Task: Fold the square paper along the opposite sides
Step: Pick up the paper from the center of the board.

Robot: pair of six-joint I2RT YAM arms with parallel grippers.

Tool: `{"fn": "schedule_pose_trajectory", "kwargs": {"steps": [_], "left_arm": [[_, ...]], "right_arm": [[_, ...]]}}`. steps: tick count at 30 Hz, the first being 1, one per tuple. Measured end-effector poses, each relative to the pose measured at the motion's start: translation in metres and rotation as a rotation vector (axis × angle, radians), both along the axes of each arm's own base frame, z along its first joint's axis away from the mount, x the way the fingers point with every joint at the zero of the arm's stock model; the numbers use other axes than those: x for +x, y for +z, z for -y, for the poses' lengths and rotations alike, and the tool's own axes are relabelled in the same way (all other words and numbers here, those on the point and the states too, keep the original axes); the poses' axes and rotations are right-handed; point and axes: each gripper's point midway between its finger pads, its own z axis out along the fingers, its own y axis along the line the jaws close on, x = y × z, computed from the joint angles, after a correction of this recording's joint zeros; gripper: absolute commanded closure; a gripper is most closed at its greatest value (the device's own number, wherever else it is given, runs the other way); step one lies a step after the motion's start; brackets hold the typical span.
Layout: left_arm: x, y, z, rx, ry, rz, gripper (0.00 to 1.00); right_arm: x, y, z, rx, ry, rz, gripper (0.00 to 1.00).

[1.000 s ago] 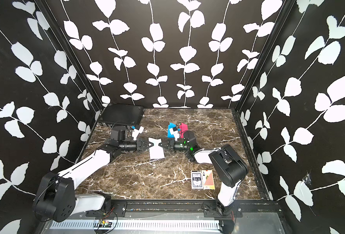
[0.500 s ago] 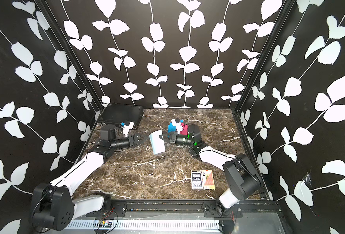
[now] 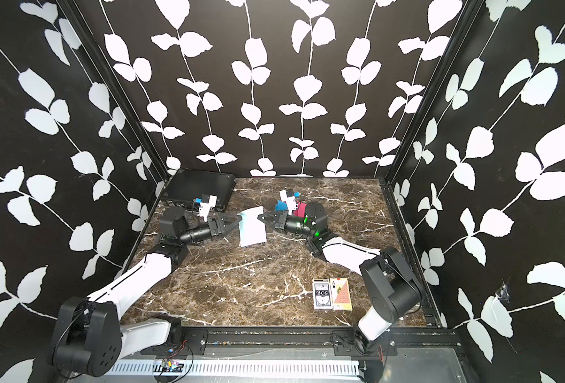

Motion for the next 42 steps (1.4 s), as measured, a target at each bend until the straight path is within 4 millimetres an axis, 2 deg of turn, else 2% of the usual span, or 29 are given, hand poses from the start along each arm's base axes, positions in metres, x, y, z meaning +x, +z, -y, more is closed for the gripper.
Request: {"fn": "schedule_pose_trajectory", "kwargs": {"steps": [7,15,22,26,30,34,38,42], "left_arm": [[0.001,-0.003,-0.001,0.013,0.010,0.005,0.06],[0.002,-0.006,-0.002,0.023,0.019,-0.003,0.04],[0.001,0.002,-0.001,-0.004,0.011,0.016,0.04],[0.001,0.004,0.000,-0.010,0.008,0.024,0.07],[0.000,0.005,-0.001,-0.007,0.008,0.029,0.15],[-0.004,0.010,-0.002,-0.003,0.007,0.049,0.30],[-0.004,0.007,-0.002,0.005,0.006,0.046,0.51],[-0.005,0.004,-0.002,0.013,0.005,0.031,0.64]], "right_arm": [[0.000,0.000,0.002,-0.010,-0.003,-0.016,1.00],[-0.002,0.024,0.002,0.020,-0.001,0.016,1.00],[-0.003,0.040,-0.008,0.050,0.018,0.037,1.00],[0.004,0.027,-0.011,0.031,0.017,0.004,1.00],[0.011,0.013,-0.005,-0.013,0.003,-0.024,1.00],[0.014,0.001,0.003,-0.068,-0.009,-0.052,1.00],[0.011,0.004,0.007,-0.090,0.006,-0.044,1.00],[0.007,0.009,0.006,-0.099,0.029,-0.030,1.00]]}}
